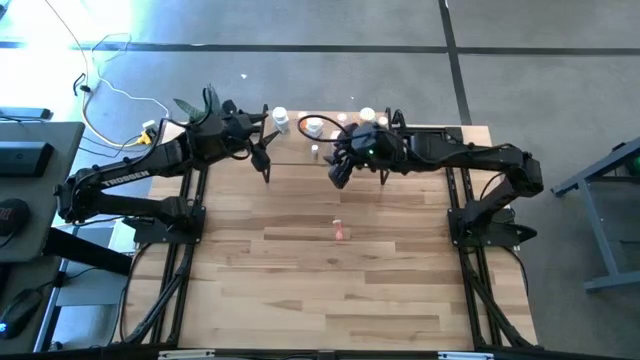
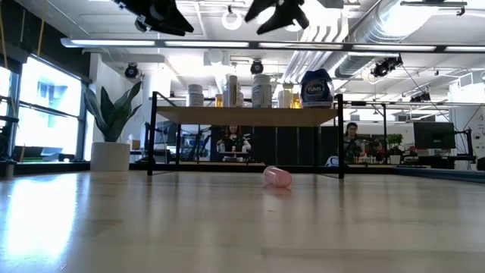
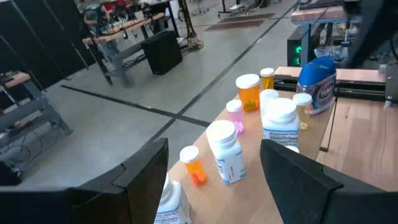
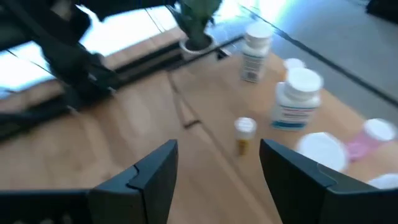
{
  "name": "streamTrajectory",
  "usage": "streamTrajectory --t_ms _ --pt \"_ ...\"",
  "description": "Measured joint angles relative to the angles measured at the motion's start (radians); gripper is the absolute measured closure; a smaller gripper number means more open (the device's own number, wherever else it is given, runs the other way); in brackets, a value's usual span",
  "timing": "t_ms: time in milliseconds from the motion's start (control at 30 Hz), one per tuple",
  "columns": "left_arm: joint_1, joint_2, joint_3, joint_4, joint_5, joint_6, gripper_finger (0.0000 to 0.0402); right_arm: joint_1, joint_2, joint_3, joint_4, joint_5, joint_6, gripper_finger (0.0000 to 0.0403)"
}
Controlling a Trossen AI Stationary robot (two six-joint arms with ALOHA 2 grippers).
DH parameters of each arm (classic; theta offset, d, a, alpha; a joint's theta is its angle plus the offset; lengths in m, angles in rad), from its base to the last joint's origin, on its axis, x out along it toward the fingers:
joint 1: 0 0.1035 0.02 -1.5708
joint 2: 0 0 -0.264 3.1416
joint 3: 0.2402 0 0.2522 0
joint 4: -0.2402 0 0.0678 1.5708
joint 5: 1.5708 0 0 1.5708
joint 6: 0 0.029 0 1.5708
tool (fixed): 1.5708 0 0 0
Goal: Pick and place medicine bottles onto shelf by color
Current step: Put the pink pill bottle on the shelf
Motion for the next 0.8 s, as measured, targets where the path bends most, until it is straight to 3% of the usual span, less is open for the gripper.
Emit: streamTrajectory --t_ms 167,367,533,800 --pt "0.0 -0.018 0.0 -0.005 0.013 -0.012 0.0158 0.075 -0.006 0.0 0.023 -0.008 0.157 0.0185" --pt "0.0 -0.017 0.0 -0.06 0.121 -0.061 0.0158 0.165 0.003 0.0 0.015 -0.036 0.366 0.0185" --pt "-0.001 -0.017 0.0 -0.157 0.183 -0.12 0.0158 0.22 0.013 0.0 -0.033 -0.032 0.546 0.0185" --pt "-0.021 -0.049 0.0 -0.38 0.192 -0.233 0.0158 0.248 0.061 -0.002 -0.173 -0.037 0.769 0.0185"
